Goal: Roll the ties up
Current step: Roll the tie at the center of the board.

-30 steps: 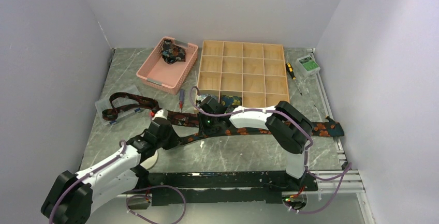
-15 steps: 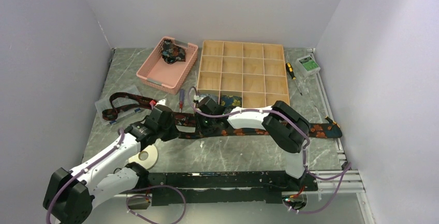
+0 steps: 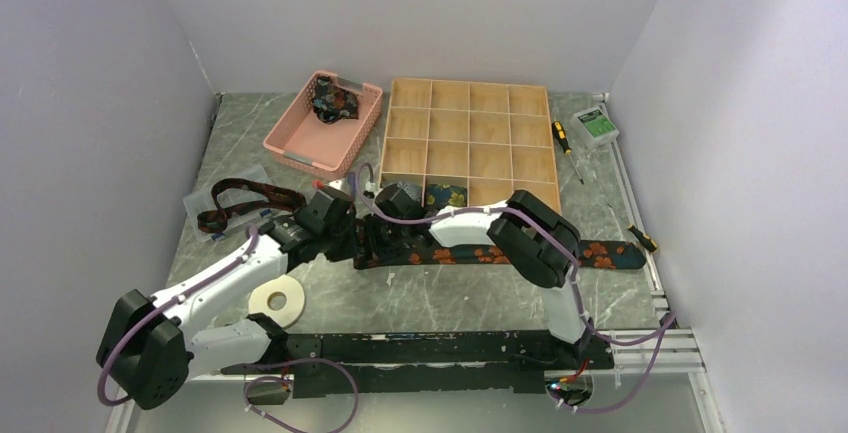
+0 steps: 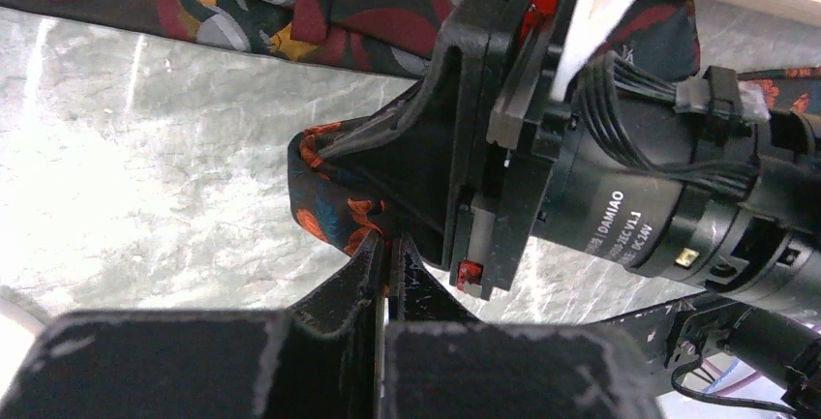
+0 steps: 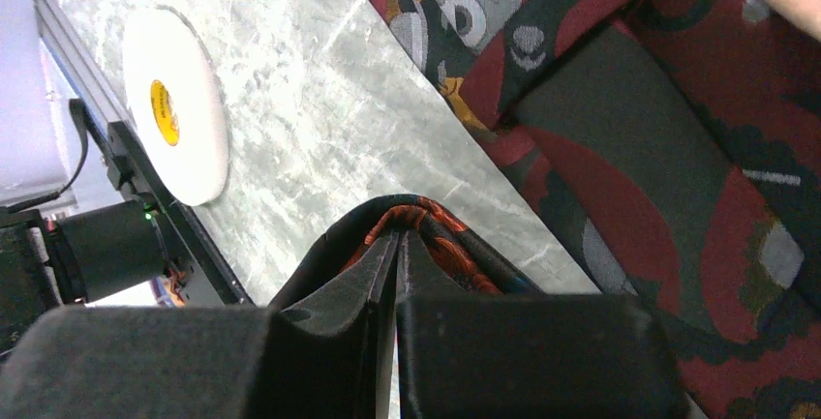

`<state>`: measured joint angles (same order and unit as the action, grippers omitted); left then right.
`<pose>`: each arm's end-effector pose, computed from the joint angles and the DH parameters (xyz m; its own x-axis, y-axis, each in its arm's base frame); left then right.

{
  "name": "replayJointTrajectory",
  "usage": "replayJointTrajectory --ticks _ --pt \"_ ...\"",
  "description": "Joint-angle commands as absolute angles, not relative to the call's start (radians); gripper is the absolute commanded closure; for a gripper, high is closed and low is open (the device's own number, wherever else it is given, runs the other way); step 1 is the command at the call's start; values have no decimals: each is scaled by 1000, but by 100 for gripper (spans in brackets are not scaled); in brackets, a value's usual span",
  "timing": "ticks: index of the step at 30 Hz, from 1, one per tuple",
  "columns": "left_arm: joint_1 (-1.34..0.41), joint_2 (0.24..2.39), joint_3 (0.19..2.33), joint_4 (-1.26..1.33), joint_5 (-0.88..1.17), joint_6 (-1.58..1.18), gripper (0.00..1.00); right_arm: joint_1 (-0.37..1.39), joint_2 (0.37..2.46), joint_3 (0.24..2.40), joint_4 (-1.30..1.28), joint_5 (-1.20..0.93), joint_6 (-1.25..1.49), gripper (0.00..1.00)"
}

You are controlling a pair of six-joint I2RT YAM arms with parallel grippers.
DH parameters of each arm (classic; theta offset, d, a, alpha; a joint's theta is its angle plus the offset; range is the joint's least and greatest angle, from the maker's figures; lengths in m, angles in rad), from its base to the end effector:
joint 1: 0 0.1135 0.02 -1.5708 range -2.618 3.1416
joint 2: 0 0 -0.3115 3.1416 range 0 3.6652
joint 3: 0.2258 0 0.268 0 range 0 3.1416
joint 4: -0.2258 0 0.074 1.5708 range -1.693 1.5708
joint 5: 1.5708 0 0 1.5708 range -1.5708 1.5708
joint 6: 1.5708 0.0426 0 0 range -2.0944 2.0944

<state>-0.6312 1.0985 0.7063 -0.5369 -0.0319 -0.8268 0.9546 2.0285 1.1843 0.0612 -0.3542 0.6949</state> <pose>0.1722 -0.1242 0.2531 -0.8606 -0.2818 -0.4242 -0.0868 0.9019 -0.4231 0.2519 0.3813 0.1572 -0.8942 -0.2235 -0.3878 -0.4360 0.6309 0.6418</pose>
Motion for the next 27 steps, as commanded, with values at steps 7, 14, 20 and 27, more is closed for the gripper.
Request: replayJointTrajectory --ticks 7,14,20,27 --pt "-661 1175 800 -572 -88 -777 97 934 1852 1000 165 -287 728 84" --pt "-673 1203 812 -586 -113 -775 97 904 1800 977 145 -276 732 80" --pt "-714 1266 853 -586 -125 -780 97 859 1663 917 20 -163 699 80" --pt "-799 1437 956 -628 -194 -783 97 795 1473 776 -70 -28 646 80"
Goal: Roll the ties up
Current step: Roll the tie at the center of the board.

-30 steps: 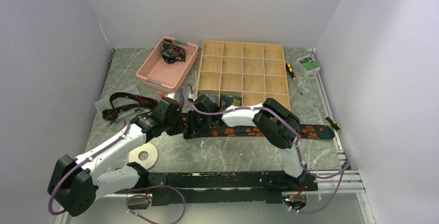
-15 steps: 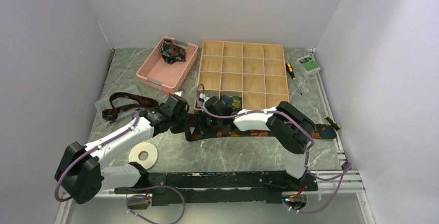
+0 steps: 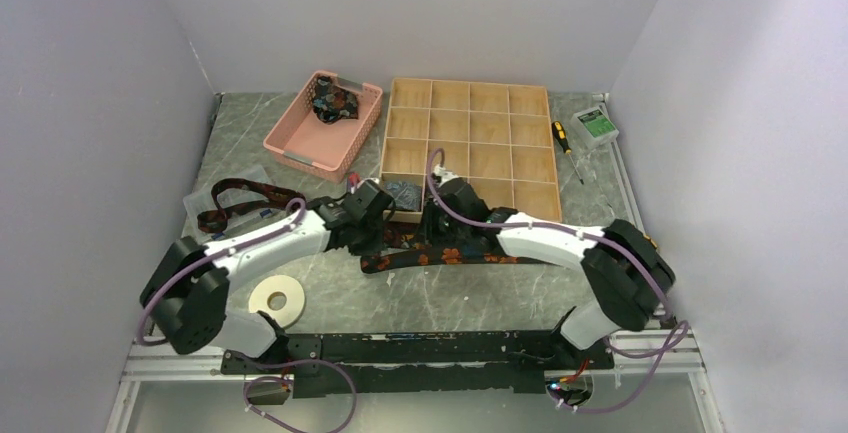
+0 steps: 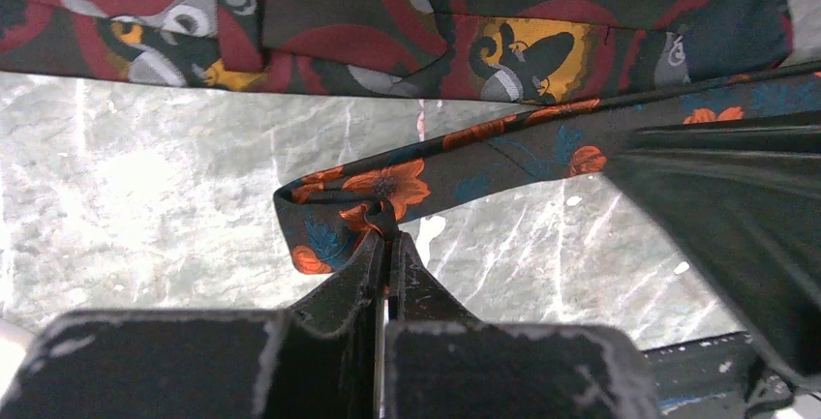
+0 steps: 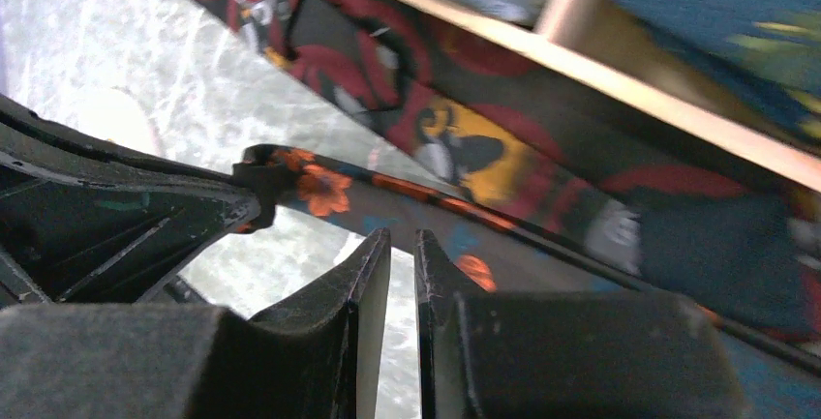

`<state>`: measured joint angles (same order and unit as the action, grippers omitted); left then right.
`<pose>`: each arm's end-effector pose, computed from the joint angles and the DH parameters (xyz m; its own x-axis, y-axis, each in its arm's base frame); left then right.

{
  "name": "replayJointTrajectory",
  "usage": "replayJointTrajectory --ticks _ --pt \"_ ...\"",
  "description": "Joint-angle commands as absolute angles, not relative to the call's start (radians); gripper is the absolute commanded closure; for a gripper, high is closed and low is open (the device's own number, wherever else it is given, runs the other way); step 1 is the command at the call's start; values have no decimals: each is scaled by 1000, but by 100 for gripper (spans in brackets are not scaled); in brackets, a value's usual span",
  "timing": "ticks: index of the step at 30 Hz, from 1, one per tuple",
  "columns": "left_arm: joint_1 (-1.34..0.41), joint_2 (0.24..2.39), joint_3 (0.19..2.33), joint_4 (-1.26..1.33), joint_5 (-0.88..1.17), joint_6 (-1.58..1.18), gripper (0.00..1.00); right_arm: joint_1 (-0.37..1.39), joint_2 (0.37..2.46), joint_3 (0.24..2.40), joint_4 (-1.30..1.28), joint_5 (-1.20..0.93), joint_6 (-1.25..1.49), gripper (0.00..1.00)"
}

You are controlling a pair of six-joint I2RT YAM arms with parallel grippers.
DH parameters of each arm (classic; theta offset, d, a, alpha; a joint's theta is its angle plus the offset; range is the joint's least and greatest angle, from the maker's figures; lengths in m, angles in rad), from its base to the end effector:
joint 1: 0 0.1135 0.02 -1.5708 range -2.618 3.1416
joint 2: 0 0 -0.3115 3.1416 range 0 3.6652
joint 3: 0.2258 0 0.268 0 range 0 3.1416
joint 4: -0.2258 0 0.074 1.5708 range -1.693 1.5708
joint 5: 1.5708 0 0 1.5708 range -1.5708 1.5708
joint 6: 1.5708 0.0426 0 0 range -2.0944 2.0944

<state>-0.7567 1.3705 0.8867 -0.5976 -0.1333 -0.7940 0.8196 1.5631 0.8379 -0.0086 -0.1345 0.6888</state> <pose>0.2015 -0.1825 0.2478 -0.9027 -0.1198 -0.4132 -0.0125 0.9674 -0.2530 0.2273 0.2518 0.2188 -0.8564 0.0058 -0.5162 -0.3211 0.7771 0.5414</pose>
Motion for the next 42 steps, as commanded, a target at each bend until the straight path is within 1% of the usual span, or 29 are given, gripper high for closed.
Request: replayJointTrajectory --ticks 1,4,9,12,14,18,22,26,29,32,34,36,39,42 --pt "-811 1462 970 -635 -208 -787 97 789 1451 758 -72 -22 643 80" --pt "-833 1537 1008 -648 -232 -797 97 775 1398 709 -62 -14 647 80" --pt "-868 1620 1052 -630 -223 -806 97 763 1376 670 -63 -10 647 80" --pt "-877 1652 1071 -630 -221 -808 95 760 1367 664 -63 -8 645 80" --pt "-877 1667 1076 -628 -216 -807 91 759 1363 662 -60 -8 643 80" --pt "-879 1660 1073 -620 -206 -808 78 759 1364 661 -57 -19 640 79" --pt "-882 1620 1054 -611 -194 -809 63 759 1369 663 -46 -44 636 78" --pt "-882 1570 1035 -606 -187 -815 54 759 1370 666 -38 -60 632 76" --pt "-882 1531 1022 -607 -186 -821 50 761 1367 669 -26 -88 627 73" --pt "-882 1478 1003 -614 -184 -830 46 769 1376 680 -5 -148 621 66" --pt "-881 1417 980 -611 -179 -841 41 777 1388 689 -4 -182 627 58" --pt "-881 1353 942 -608 -189 -853 38 779 1403 700 34 -206 645 53" --pt "-875 1242 862 -578 -216 -878 36 779 1423 719 61 -230 671 51" --pt "-833 1125 764 -531 -212 -915 35 789 1462 766 83 -267 686 50"
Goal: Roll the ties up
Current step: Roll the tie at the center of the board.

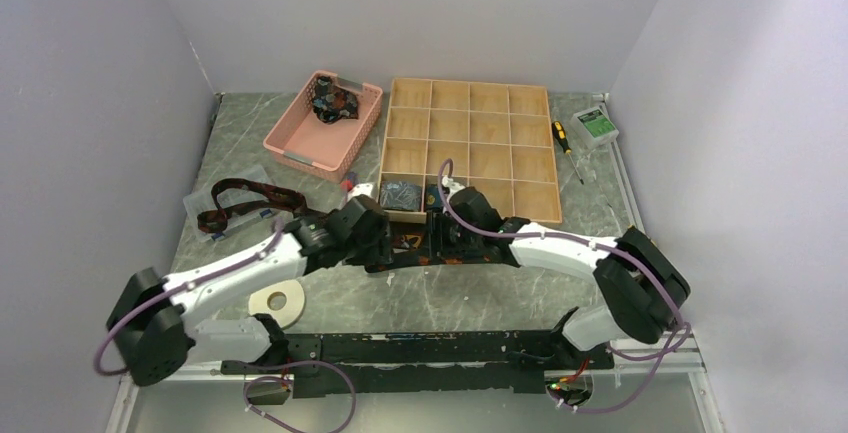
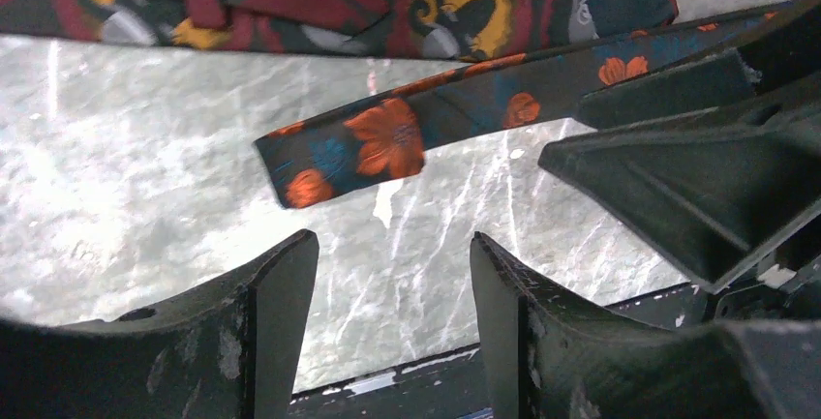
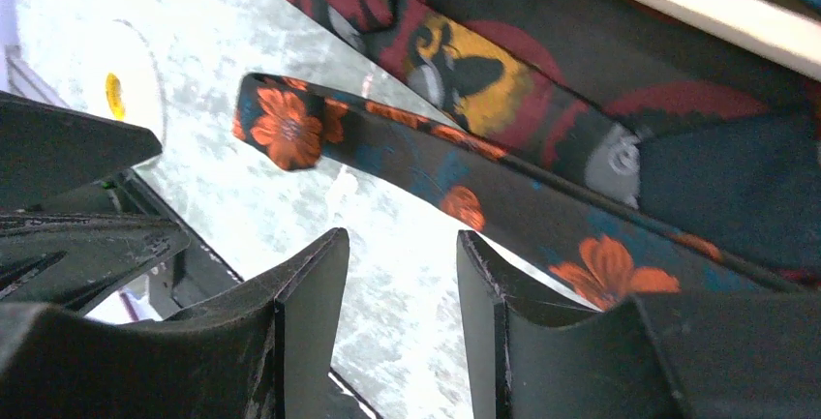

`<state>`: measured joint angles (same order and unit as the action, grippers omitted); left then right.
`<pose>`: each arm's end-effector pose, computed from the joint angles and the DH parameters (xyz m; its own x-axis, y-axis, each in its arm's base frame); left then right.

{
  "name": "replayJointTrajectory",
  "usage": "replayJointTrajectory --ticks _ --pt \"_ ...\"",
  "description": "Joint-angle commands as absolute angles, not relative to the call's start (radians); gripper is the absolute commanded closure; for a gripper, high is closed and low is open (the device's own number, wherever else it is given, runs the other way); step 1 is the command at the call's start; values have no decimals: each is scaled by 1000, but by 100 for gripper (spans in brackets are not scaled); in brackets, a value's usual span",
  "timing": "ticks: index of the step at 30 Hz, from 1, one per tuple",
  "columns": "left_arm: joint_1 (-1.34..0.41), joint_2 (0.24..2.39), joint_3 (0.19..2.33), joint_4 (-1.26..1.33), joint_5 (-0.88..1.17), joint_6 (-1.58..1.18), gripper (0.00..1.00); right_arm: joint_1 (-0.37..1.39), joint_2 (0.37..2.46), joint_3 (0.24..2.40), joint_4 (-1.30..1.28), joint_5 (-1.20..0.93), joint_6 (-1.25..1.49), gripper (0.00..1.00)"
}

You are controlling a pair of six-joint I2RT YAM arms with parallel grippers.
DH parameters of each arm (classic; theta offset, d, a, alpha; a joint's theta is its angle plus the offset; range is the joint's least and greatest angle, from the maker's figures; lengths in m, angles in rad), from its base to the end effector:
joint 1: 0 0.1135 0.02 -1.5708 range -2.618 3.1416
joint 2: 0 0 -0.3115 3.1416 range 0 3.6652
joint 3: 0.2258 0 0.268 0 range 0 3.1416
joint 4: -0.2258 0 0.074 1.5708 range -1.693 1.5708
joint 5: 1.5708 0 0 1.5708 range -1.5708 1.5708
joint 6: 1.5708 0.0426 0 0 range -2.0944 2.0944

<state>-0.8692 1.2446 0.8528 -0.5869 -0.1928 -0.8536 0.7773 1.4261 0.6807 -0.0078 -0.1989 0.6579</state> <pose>0.1670 -0.1850 0.2682 -0.8650 -0.1224 -0.4867 0.0438 0.9477 -0.3161 0.2024 0.2109 0.2095 -0.8690 -0.0141 -0.4946 -0.3272 0.7662 0.5530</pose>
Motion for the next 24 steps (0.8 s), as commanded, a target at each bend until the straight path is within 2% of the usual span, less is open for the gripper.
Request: replayJointTrajectory --ticks 1,6,10,16,24 --pt "-813 1087 729 -510 -204 -920 35 798 1480 790 78 -276 687 50" --pt "-645 871 519 -345 -83 -958 34 832 1606 904 50 -312 695 50" --pt "-558 785 427 -243 4 -972 33 842 1670 956 23 -296 688 51" --pt "-479 800 359 -139 116 -994 33 847 1733 994 19 -302 682 58" --pt "-431 889 320 -49 188 -995 33 849 1757 971 5 -275 664 74"
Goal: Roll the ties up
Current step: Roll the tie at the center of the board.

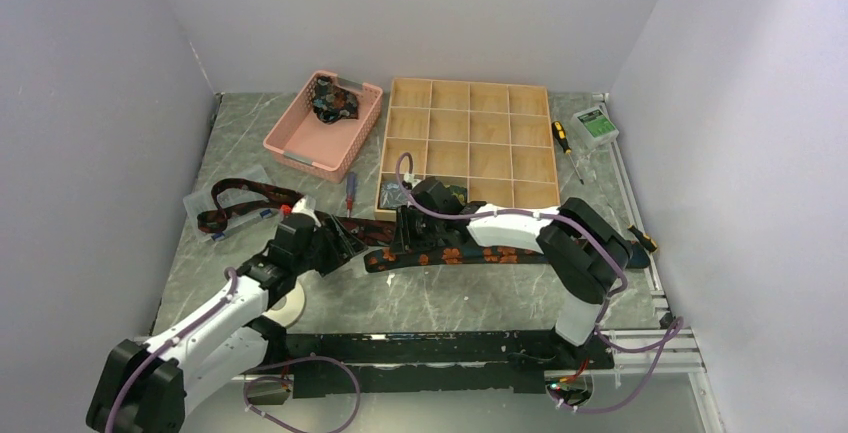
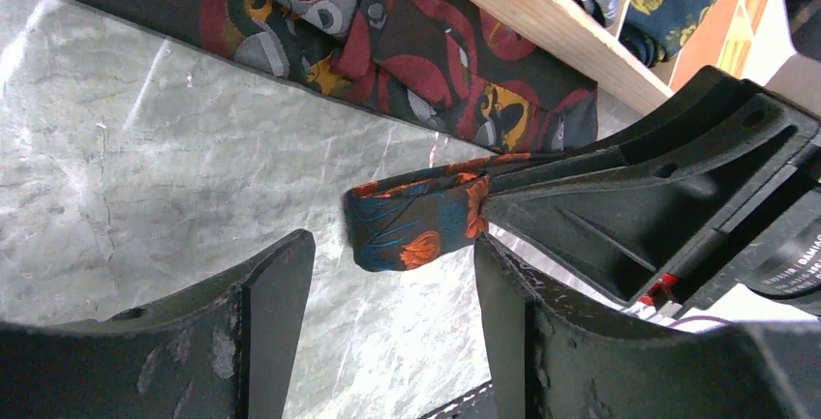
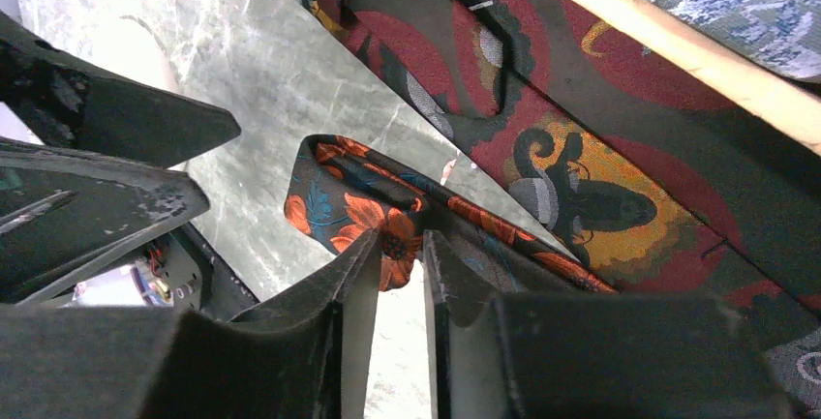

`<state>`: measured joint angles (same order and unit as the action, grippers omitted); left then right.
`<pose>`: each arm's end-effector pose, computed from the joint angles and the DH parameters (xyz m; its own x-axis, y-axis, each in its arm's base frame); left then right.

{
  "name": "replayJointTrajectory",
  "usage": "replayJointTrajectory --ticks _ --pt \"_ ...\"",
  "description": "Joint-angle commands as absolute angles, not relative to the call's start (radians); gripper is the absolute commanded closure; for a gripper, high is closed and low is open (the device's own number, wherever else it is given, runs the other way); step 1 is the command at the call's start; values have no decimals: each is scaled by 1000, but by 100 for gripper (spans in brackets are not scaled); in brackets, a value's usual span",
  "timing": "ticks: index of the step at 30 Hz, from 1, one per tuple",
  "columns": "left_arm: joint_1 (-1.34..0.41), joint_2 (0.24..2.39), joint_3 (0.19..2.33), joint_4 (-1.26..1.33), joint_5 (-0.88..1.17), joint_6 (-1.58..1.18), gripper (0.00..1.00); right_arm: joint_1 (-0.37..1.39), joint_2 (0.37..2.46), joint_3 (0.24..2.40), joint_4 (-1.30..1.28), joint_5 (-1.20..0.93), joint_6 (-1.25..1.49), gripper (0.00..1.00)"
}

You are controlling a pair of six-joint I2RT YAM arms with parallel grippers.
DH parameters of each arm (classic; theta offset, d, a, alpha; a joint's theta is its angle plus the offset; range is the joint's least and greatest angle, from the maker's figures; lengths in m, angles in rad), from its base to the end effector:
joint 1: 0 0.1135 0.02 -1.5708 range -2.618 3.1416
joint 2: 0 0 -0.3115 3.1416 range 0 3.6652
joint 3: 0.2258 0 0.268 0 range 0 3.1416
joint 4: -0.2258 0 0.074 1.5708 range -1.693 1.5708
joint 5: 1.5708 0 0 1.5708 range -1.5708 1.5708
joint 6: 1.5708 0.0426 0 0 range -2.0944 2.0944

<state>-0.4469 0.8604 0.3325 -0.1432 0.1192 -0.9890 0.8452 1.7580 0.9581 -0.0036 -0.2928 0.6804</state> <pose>0.1455 -0.0754 0.1976 -0.7368 -0.5668 -0.3686 -0.1865 0.6945 -0.6949 0.2448 0.2945 0.1914 -0.9055 -0.1132 -0.4089 -0.3596 0.7161 0.5982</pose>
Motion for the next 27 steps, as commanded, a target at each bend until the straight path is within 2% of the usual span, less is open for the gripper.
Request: replayJointTrajectory --ticks 1,10,27 --pt "-425 901 316 -38 195 -995 33 849 1756 964 5 -271 664 75" --pt "-401 1020 286 85 286 -987 35 848 1762 904 24 -251 649 82" --pt "-400 1241 288 307 429 -1002 41 848 1772 844 53 -212 617 84"
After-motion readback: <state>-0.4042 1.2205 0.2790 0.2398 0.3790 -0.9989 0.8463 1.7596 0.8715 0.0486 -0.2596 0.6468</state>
